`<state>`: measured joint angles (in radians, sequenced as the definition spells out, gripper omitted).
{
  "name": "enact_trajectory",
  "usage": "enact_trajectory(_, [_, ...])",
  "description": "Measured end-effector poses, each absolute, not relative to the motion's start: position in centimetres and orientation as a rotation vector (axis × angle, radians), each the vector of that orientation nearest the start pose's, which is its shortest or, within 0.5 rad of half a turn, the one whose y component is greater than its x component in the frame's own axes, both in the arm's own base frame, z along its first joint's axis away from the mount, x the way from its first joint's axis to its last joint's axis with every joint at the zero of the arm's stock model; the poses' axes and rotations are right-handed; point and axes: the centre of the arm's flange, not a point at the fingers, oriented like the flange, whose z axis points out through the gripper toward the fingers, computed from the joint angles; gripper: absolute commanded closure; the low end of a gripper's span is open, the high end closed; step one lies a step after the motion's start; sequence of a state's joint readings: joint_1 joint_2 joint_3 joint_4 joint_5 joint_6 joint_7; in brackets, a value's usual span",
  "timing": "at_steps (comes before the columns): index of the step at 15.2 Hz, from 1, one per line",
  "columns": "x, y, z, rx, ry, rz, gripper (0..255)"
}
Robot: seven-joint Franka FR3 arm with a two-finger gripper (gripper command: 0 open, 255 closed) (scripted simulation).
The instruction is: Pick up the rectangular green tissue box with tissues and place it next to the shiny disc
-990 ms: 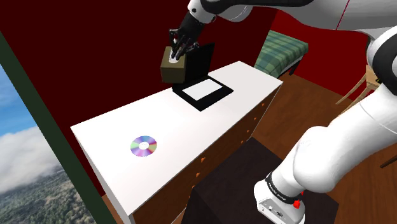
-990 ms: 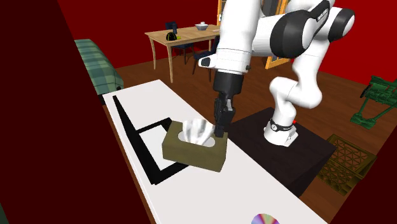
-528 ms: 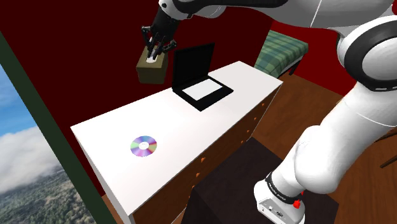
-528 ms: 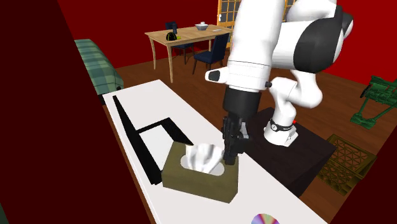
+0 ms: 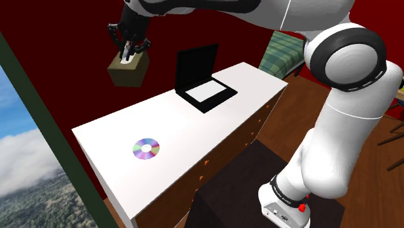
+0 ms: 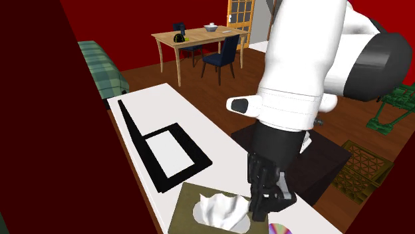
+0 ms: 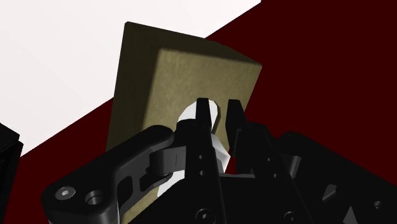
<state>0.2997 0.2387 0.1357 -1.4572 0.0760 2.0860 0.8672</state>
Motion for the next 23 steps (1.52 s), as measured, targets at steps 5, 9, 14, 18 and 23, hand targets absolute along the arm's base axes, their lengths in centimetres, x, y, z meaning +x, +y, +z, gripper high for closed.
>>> enact_trajectory(5, [63.3,33.8,59.2,-2.725,0.648,-0.353,255])
enact_trajectory(9, [64.8,38.0,58.8,-2.725,0.649,-0.352,255])
enact_trajectory(14, [64.7,38.6,56.5,-2.723,0.646,-0.352,255])
enact_trajectory(18, [64.9,38.7,54.4,-2.722,0.646,-0.352,255])
enact_trajectory(23, [64.9,38.7,51.7,-2.723,0.646,-0.352,255])
